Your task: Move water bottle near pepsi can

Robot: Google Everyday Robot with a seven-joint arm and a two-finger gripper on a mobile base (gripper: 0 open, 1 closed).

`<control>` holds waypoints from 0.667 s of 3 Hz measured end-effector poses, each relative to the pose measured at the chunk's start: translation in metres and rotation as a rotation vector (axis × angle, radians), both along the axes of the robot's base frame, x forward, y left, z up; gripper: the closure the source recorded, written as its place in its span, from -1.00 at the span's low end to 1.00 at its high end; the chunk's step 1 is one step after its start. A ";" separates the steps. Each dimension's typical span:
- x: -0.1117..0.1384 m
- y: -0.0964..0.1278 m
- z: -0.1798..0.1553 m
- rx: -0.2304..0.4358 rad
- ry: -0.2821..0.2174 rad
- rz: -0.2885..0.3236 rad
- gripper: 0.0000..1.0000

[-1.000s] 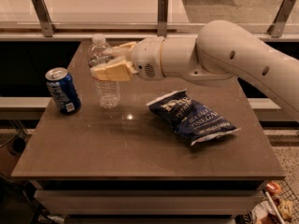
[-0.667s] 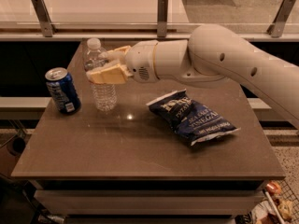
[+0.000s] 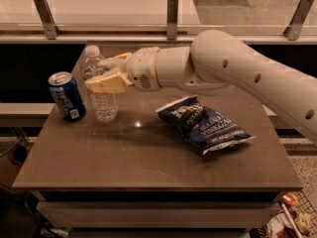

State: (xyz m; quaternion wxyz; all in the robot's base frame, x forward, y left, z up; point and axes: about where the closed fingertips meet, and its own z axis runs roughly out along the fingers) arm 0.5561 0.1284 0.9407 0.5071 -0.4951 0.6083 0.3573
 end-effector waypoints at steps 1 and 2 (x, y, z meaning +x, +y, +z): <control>0.002 0.007 -0.009 -0.008 0.007 0.015 1.00; 0.001 0.009 -0.007 -0.008 0.005 0.018 0.65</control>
Offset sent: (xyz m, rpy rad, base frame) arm 0.0018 0.0062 -0.0073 -0.0064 0.0062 0.0125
